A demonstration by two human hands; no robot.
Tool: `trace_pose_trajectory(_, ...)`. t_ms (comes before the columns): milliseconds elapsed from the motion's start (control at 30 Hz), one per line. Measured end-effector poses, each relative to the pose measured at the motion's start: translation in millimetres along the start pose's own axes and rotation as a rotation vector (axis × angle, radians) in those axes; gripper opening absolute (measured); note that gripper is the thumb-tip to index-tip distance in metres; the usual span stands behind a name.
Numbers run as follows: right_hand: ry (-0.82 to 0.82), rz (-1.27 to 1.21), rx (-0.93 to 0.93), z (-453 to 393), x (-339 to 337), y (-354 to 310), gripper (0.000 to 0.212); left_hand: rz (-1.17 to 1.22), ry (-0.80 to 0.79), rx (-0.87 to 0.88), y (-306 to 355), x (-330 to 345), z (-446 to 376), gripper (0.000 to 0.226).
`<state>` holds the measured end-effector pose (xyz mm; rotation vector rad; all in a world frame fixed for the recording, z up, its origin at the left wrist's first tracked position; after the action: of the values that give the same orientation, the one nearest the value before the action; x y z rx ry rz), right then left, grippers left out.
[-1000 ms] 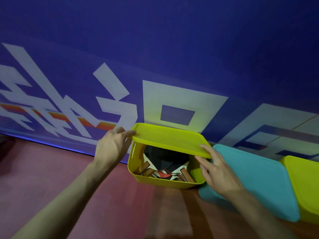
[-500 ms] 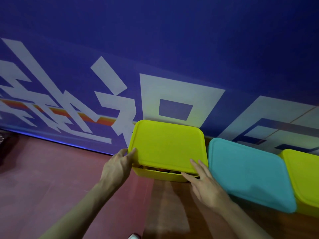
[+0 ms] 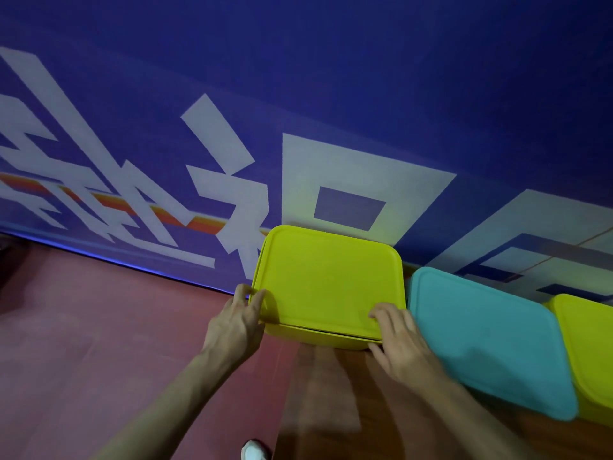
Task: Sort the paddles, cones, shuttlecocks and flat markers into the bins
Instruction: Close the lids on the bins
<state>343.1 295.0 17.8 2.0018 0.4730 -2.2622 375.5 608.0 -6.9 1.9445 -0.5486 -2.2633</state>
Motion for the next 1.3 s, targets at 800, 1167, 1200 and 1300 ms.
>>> trace_pose_trajectory(800,-0.340,-0.106,0.229,-29.1,9.5,29.3,0.099,0.197,-0.203,0.168,-15.1,7.1,-58.9,0.123)
trace_pose_trajectory(1167,-0.119,-0.222,0.188,-15.0,0.8,29.6,0.095,0.379,-0.102,0.157,-1.0,-20.9,-58.2,0.113)
trace_pose_trajectory(1200,-0.111,-0.232,0.181,-14.1,0.3,29.7,0.092,0.370,-0.098,0.166,1.7,-22.8,-57.3,0.114)
trace_pose_trajectory(1300,-0.081,-0.249,0.135,-9.2,2.2,31.0,0.082,0.347,-0.049,0.194,5.4,-25.4,-51.0,0.114)
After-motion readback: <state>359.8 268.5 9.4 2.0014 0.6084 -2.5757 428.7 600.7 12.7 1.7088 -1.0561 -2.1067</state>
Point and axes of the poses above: each hand's wrist, its own z-axis away from the middle knuckle, its own x-axis out of the palm, y = z × x, the point moved 5 cm from there along -z, towards the middle knuckle, and after that the axes turned 2 degrees about y, right-handed, at the moved point
